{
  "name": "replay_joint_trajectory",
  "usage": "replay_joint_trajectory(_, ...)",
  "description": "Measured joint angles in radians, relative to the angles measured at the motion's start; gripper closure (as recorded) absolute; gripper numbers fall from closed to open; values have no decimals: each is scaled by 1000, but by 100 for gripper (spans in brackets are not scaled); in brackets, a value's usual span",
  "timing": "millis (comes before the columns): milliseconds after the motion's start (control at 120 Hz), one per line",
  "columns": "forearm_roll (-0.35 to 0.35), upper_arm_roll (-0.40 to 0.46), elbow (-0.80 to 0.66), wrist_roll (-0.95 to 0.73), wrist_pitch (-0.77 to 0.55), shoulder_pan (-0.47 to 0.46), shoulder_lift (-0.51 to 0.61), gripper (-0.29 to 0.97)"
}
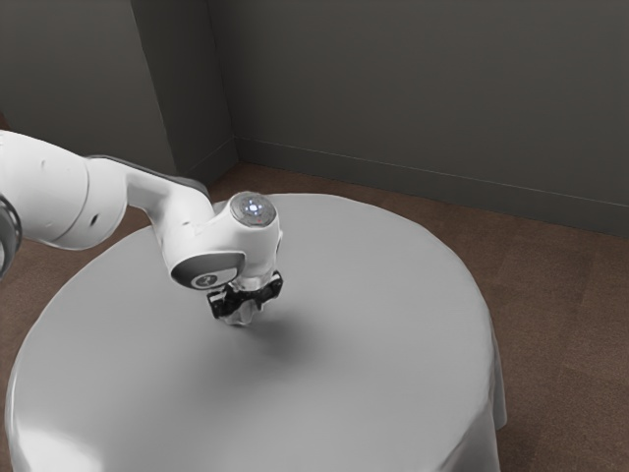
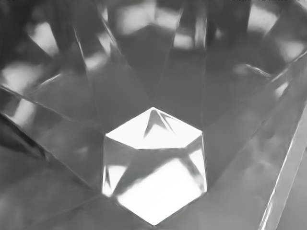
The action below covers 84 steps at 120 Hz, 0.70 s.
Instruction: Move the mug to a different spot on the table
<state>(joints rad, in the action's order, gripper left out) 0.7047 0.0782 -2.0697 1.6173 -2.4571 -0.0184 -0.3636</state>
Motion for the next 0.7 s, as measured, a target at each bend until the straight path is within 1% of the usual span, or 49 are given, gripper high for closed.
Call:
replay_joint_trajectory(75, 0, 0, 0, 4, -1, 0, 0, 20)
replay_joint_trajectory(167, -2, 1, -3, 8, -1, 0, 6, 13)
replay_joint_trajectory(225, -32, 1, -13, 7, 0, 0, 28, 10)
replay_joint_trajectory(400, -184, 7, -57, -28, 5, -13, 130, 4)
replay_joint_trajectory(458, -245, 9, -62, -54, 15, -15, 170, 3)
replay_joint_trajectory(525, -340, 10, -61, -99, 40, -15, 217, 2)
replay_joint_trajectory(608, -493, 10, -44, -182, 89, -7, 264, 2)
replay_joint_trajectory(700, -601, 9, 17, -298, 172, -2, 286, 1)
